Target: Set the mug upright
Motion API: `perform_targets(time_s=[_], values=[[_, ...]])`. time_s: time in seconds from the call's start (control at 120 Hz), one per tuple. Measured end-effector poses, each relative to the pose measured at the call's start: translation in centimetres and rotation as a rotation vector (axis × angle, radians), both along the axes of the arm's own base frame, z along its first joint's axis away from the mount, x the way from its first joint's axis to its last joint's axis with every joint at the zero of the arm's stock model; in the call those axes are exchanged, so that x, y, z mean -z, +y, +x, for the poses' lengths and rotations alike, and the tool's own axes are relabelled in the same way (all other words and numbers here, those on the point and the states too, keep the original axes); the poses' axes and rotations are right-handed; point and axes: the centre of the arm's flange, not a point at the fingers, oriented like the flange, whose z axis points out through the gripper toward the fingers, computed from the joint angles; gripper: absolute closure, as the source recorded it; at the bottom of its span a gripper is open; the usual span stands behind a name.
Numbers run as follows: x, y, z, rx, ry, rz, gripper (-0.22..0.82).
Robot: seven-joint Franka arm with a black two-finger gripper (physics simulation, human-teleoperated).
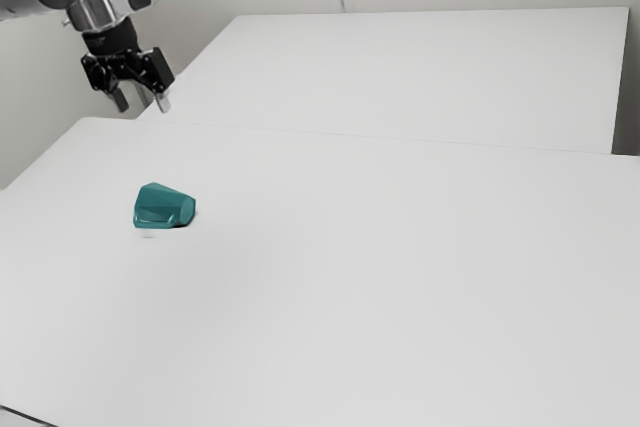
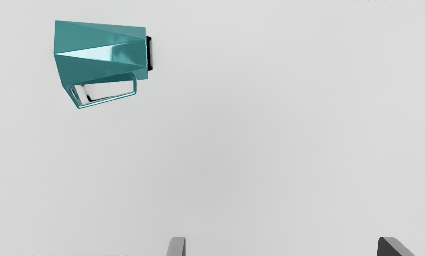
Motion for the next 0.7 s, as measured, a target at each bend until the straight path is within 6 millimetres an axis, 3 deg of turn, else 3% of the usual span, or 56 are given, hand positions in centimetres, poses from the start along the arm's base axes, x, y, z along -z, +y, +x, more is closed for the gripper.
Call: perform_targets(time_s=[0.217, 0.517, 0.7], values=[[1.8, 13.9, -2.2, -0.182, 0.012, -0.009, 0.02], [9.1, 24.7, -2.3, -0.224, -0.063, -0.173, 0.02], [12.5, 28.9, -1.7, -0.163, -0.158, -0.256, 0.02]])
